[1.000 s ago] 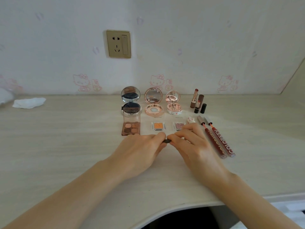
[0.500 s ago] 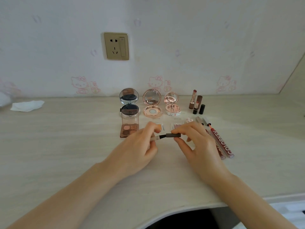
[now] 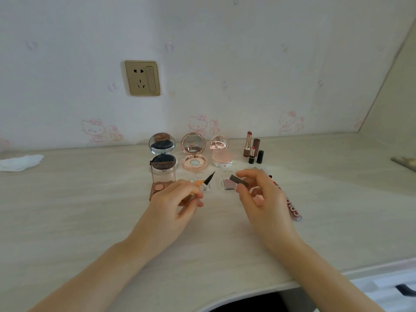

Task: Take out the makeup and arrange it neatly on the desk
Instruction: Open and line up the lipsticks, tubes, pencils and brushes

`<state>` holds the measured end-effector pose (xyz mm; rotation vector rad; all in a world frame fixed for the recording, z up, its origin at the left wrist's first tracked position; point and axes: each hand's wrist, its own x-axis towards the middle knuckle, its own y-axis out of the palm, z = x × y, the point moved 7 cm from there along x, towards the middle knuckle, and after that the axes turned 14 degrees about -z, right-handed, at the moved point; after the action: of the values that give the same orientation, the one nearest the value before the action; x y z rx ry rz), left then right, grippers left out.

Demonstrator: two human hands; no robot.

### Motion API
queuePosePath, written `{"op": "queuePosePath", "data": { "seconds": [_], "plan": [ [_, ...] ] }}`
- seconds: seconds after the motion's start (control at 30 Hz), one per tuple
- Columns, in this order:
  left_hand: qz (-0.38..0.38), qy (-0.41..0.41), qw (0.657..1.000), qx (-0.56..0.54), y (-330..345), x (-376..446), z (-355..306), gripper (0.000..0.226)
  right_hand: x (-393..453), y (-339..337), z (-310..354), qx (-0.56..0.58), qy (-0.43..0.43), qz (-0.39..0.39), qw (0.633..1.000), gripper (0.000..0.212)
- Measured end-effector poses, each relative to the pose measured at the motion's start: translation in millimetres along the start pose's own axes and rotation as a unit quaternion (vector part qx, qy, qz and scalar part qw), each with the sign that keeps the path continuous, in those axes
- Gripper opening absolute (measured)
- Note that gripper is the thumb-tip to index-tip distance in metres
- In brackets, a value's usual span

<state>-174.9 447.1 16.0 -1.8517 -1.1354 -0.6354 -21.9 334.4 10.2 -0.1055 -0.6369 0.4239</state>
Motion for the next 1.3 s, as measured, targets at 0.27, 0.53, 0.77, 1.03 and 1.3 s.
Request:
{"op": "queuePosePath", "data": {
  "seconds": [0.27, 0.53, 0.77, 1.03, 1.3],
  "plan": [
    [0.015, -0.137, 0.982, -0.131, 14.1, 3.2, 1.0, 0.055, 8.0, -15.1, 1.6, 0.044, 0.03, -0.027, 0.998, 0.024],
    [0.132, -0.168, 0.966, -0.145, 66.0, 3.4, -22.1, 0.084, 27.4, -67.8, -20.9, 0.01, 0.064, -0.031, 0.997, 0.023],
    [0.164, -0.105, 0.973, -0.123, 130.4, 22.4, -66.8, 0.075, 58.7, -103.3, -63.8, -0.094, 0.037, -0.041, 0.994, 0.021],
    [0.161, -0.116, 0.978, -0.067, 184.8, 45.8, -84.2, 0.059, 78.1, -122.0, -104.1, -0.158, 0.057, -0.046, 0.985, 0.019],
    [0.164, -0.081, 0.976, 0.122, 222.4, 58.7, -85.4, 0.031, 77.9, -124.1, -110.1, -0.18, 0.033, -0.054, 0.982, 0.019]
  ]
}}
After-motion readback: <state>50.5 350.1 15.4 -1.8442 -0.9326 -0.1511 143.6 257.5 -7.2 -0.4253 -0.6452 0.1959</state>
